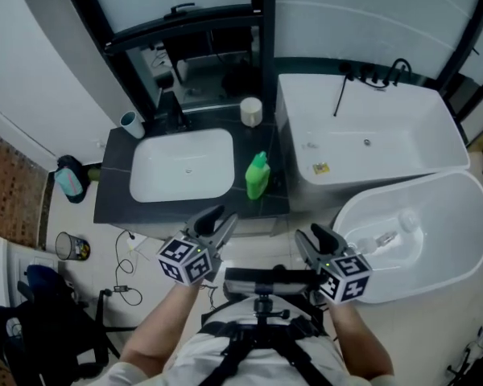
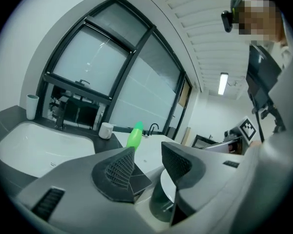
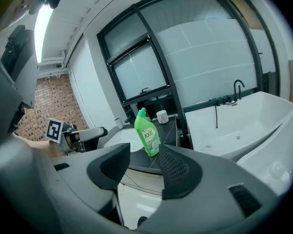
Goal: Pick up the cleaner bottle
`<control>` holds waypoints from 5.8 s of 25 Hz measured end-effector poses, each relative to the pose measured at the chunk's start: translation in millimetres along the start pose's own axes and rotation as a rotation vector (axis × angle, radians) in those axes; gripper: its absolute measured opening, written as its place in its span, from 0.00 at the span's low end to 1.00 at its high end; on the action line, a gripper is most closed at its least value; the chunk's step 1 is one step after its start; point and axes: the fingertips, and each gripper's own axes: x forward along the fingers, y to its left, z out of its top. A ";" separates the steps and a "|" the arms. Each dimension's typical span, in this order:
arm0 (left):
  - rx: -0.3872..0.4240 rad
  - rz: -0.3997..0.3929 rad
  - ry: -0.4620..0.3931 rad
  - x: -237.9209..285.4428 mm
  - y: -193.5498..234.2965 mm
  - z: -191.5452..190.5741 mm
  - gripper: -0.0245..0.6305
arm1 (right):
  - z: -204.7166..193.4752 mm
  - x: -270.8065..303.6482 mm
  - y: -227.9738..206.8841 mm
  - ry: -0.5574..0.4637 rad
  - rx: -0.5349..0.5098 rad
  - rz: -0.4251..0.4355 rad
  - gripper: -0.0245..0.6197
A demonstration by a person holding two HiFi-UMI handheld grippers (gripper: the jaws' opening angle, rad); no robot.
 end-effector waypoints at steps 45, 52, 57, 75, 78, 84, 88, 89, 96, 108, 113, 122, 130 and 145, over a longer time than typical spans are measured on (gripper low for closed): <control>0.281 0.123 0.115 185.5 51.2 -19.1 0.46 | -13.9 -51.8 -88.4 0.010 0.128 -0.250 0.32; 0.292 0.140 0.125 188.5 52.8 -23.2 0.42 | -14.3 -52.4 -95.1 0.016 0.130 -0.255 0.32; 0.288 0.154 0.136 188.7 53.3 -28.8 0.39 | -16.0 -49.7 -95.5 0.022 0.136 -0.247 0.32; 0.325 0.161 0.153 189.5 64.5 -48.2 0.33 | -20.4 -52.8 -108.7 0.041 0.120 -0.267 0.32; 0.317 0.161 0.169 189.3 68.8 -58.0 0.33 | -21.9 -53.3 -109.3 0.049 0.121 -0.270 0.32; 0.302 0.160 0.165 193.2 69.7 -62.7 0.33 | -23.4 -51.9 -112.1 0.062 0.125 -0.272 0.32; 0.300 0.158 0.167 194.2 70.5 -64.4 0.33 | -24.2 -48.1 -112.7 0.070 0.123 -0.272 0.32; 0.302 0.160 0.167 194.3 71.4 -64.2 0.33 | -24.3 -47.1 -112.3 0.072 0.123 -0.271 0.32; 0.305 0.170 0.177 195.4 73.0 -64.9 0.32 | -24.6 -41.6 -110.6 0.078 0.122 -0.263 0.32; 0.299 0.153 0.162 196.0 72.1 -63.4 0.32 | -29.4 -41.3 -110.6 0.097 0.130 -0.268 0.32; 0.304 0.142 0.167 197.1 71.2 -64.6 0.32 | -30.5 -39.8 -109.7 0.101 0.123 -0.264 0.32; 0.309 0.111 0.157 197.2 71.4 -68.3 0.32 | -32.1 -36.4 -109.6 0.108 0.131 -0.257 0.32; 0.295 0.107 0.179 197.0 74.2 -72.4 0.33 | -33.0 -37.2 -110.4 0.115 0.133 -0.252 0.32; 0.246 0.099 0.154 195.3 74.9 -57.3 0.30 | -34.1 -32.7 -112.2 0.123 0.136 -0.244 0.32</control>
